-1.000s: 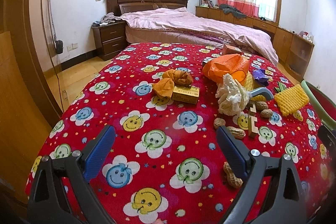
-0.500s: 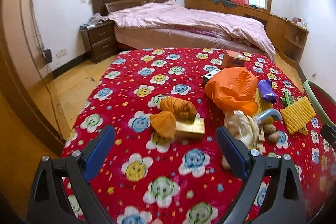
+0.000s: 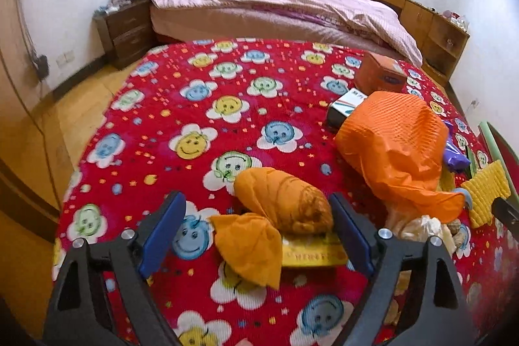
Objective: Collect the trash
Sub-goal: 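Grasp the yellow foam net with the right tool while the left tool grasps the orange cloth bundle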
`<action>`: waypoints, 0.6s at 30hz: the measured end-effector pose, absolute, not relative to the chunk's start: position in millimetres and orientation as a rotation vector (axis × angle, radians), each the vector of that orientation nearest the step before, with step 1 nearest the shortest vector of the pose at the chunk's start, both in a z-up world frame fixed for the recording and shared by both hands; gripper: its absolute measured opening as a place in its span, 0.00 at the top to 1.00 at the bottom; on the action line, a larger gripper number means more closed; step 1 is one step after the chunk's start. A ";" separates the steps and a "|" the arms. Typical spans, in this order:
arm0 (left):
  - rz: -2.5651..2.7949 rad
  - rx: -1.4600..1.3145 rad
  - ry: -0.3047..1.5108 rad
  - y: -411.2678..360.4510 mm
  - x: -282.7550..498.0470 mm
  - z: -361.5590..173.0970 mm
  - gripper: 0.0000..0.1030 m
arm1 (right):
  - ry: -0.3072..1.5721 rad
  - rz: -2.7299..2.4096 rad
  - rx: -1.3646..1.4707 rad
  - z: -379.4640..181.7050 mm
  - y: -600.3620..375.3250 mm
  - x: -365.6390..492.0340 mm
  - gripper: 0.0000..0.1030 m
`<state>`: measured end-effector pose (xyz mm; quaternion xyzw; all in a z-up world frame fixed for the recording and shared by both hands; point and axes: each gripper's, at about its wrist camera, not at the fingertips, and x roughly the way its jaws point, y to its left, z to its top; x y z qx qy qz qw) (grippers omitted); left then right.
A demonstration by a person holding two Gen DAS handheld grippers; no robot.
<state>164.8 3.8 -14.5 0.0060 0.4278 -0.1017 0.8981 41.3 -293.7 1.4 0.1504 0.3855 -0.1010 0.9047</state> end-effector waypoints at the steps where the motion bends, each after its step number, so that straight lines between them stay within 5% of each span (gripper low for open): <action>1: -0.222 -0.003 0.896 5.2 167.4 -15.8 0.16 | 0.803 -0.212 0.313 -0.1 -294.6 44.2 0.00; 9: -0.274 -0.028 0.886 3.8 170.8 -16.6 0.36 | 0.822 -0.218 0.319 -4.8 -299.4 62.7 0.02; 14: -0.284 -0.026 0.880 1.6 169.8 -14.8 0.51 | 0.846 -0.214 0.342 -9.1 -305.0 66.2 0.37; 18: -0.281 -0.057 0.863 7.9 160.7 -3.9 0.52 | 0.832 -0.195 0.379 -7.1 -306.6 59.8 0.50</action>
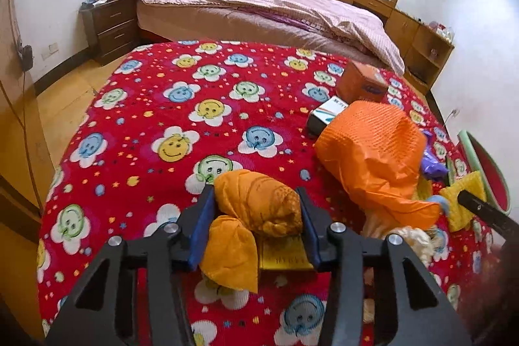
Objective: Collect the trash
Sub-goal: 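Grasp the yellow foam net with the right tool while the left tool grasps the orange cloth bundle, then carry both items over the red bucket and open both tools to drop them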
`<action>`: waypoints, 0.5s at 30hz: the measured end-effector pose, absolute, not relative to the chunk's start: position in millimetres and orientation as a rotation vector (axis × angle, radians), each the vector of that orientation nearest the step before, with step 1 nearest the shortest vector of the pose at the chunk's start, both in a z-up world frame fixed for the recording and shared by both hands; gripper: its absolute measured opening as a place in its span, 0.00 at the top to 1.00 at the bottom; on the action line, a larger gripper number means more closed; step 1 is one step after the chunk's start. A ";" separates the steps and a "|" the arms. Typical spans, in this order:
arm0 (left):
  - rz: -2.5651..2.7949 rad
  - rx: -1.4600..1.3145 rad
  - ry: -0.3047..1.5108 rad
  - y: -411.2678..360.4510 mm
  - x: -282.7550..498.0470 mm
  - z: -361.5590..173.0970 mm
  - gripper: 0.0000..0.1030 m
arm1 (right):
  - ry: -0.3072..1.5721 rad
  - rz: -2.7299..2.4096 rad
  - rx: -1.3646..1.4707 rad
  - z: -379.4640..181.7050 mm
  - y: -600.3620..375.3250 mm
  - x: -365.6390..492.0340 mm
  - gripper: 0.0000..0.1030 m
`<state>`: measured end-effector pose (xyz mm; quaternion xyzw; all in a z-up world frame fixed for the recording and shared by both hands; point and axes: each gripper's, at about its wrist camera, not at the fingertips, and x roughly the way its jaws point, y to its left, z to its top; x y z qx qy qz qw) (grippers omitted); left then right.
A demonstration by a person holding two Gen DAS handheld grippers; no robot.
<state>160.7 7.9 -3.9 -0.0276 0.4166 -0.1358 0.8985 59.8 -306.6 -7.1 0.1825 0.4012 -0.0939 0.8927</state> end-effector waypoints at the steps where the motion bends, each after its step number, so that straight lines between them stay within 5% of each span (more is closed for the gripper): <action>1: -0.279 -0.059 0.856 8.9 158.5 -1.6 0.53 | 0.827 -0.189 0.388 -6.2 -306.6 57.6 0.53; 6: -0.278 -0.067 0.818 8.8 144.1 15.8 0.53 | 0.811 -0.167 0.426 1.0 -309.0 43.1 0.56; 10: -0.298 -0.075 0.799 1.9 132.5 26.1 0.53 | 0.789 -0.145 0.410 5.1 -310.8 38.0 0.88; 15: -0.326 -0.090 0.782 -7.5 118.4 38.3 0.53 | 0.756 -0.104 0.383 13.9 -309.0 32.6 0.90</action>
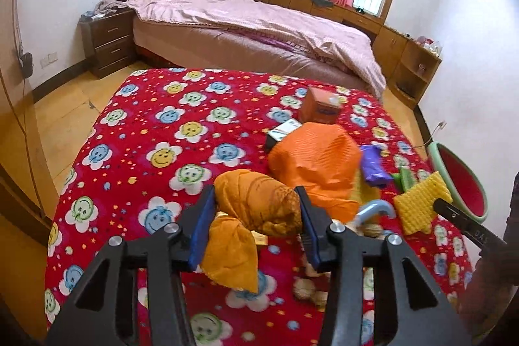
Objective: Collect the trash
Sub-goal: 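Carry both items over the red bucket and open both tools to drop them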
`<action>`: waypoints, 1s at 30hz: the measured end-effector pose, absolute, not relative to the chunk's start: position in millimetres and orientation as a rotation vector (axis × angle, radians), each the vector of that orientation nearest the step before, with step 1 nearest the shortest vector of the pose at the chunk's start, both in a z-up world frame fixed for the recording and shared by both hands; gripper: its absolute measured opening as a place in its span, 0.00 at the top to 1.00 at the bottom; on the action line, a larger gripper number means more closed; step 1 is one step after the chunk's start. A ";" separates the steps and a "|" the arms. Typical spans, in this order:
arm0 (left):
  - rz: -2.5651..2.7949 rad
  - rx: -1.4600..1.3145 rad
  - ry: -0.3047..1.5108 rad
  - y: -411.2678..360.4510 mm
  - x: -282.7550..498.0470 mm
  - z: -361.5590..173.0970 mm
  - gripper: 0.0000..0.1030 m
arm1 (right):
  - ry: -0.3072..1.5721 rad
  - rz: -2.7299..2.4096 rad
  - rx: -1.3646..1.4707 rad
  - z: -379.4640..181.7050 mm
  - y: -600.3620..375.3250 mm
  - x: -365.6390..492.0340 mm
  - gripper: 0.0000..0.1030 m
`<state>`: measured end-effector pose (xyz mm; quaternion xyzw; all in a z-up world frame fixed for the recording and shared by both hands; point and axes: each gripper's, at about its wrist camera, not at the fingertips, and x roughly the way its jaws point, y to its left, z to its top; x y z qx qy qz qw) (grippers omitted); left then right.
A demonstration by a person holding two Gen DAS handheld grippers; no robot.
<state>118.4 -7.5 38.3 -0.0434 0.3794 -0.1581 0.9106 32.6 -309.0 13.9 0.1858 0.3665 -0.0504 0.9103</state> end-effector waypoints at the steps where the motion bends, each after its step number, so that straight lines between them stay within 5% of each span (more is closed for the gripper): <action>1: -0.330 -0.090 0.779 -9.6 116.0 40.3 0.53 | 0.741 -0.095 0.377 18.8 -307.6 29.1 0.90; 30: -0.703 0.063 0.702 -183.2 69.0 110.0 0.53 | 0.515 -0.182 0.394 105.1 -393.7 -43.6 0.90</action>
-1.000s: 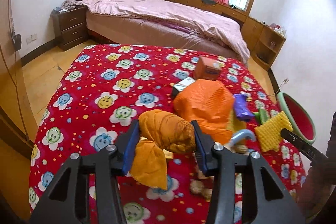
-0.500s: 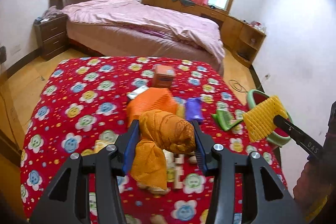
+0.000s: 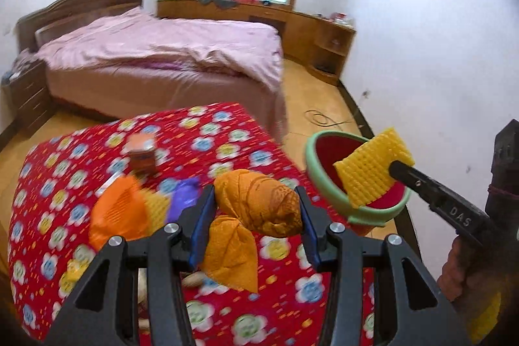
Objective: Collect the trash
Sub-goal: 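Carry both items over the red bucket and open both tools to drop them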
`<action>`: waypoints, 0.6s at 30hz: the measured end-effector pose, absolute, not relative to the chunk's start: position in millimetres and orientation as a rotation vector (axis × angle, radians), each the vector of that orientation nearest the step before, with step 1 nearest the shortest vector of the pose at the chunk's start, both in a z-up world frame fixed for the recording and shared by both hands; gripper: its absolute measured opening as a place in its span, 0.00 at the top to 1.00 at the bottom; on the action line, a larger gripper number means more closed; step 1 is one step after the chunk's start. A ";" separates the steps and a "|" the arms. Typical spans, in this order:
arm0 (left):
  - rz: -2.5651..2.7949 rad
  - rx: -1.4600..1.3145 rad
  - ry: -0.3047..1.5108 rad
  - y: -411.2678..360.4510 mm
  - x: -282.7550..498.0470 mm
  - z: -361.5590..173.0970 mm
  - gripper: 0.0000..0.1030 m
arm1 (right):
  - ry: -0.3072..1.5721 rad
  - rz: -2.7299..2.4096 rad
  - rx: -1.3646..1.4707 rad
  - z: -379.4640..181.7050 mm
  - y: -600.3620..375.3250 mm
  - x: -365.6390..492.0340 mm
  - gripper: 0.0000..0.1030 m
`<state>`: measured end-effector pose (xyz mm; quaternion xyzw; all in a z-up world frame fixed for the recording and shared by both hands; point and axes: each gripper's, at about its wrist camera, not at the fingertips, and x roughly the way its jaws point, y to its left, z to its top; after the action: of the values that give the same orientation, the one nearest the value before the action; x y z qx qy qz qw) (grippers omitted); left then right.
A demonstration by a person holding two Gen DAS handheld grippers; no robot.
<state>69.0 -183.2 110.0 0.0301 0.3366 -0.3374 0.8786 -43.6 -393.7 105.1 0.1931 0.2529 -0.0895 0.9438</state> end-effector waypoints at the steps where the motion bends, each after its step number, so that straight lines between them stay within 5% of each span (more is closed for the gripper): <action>1: -0.721 0.074 0.696 -194.4 67.3 112.0 0.53 | 0.512 -0.195 0.397 105.3 -399.9 -46.6 0.90; 18: -0.887 0.172 0.749 -332.5 65.7 77.5 0.53 | 0.522 -0.379 0.495 77.4 -485.3 -70.7 0.90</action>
<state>65.7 -332.5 77.5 0.0811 0.3532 -0.4184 0.8328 -70.7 -485.3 77.4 0.2409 0.2541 -0.1842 0.9184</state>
